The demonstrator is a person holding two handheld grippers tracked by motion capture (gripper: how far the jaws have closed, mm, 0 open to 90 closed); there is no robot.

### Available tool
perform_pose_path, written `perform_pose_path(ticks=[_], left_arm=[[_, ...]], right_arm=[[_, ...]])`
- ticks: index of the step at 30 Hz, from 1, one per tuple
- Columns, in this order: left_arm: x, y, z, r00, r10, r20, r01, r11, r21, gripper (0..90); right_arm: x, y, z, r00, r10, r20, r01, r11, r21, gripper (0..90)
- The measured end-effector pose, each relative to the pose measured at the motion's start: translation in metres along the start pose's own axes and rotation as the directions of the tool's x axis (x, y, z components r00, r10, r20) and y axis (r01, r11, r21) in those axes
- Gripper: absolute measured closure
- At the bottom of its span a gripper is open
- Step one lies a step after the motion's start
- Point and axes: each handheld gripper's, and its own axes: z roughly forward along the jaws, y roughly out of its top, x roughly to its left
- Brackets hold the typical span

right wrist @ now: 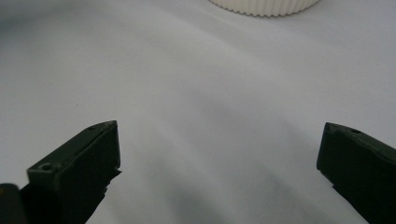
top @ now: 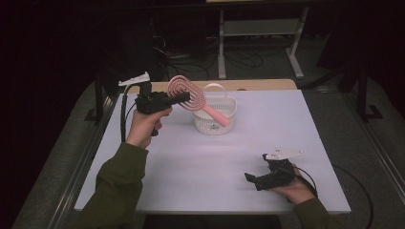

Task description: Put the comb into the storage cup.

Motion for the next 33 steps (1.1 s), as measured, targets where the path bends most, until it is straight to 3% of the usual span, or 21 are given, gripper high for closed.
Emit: perform_pose_path(ticks=[18,23,33], left_arm=[[0.014,0.012,0.015,0.9993,0.006,-0.036,-0.007,0.9994,-0.034,64.8],[0.022,0.014,0.019,0.9987,-0.004,-0.051,0.002,0.9993,-0.036,64.9],[0.036,0.010,0.026,0.9964,-0.028,-0.080,0.025,0.9987,-0.044,64.8]], right_arm=[[0.002,0.002,-0.001,0.9999,-0.007,-0.007,0.007,1.0000,0.004,0.0],[0.002,0.003,-0.001,0.9995,-0.029,-0.013,0.029,0.9995,0.013,0.0],[0.002,0.004,-0.002,0.9997,-0.022,-0.007,0.022,0.9997,0.008,0.0]])
